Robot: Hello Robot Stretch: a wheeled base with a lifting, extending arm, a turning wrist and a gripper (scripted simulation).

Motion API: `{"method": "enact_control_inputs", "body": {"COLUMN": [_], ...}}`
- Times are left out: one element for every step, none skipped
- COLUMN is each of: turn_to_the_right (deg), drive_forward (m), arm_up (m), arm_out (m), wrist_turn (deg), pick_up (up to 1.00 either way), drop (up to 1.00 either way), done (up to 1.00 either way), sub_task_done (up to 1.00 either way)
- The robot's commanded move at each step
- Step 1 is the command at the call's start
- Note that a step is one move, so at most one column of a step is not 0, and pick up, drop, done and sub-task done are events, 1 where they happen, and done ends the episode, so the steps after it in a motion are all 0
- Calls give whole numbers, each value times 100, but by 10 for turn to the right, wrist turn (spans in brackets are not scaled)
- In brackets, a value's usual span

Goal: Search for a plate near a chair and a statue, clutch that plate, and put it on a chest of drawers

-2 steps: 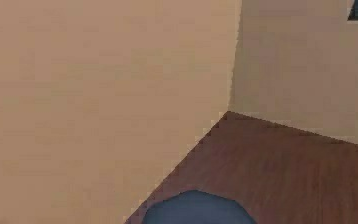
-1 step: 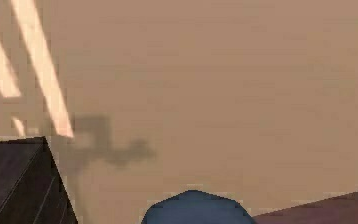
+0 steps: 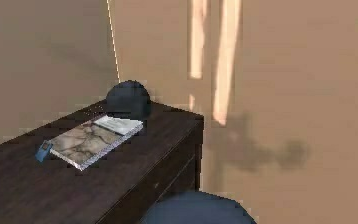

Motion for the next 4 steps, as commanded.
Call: {"method": "enact_control_inputs", "body": {"turn_to_the_right": [-270,450,450,450], "drive_forward": [0,0,0,0], "arm_up": [0,0,0,0], "arm_out": [0,0,0,0], "wrist_turn": [0,0,0,0], "pick_up": [0,0,0,0], "drop": [0,0,0,0], "done": [0,0,0,0], "sub_task_done": [0,0,0,0]}}
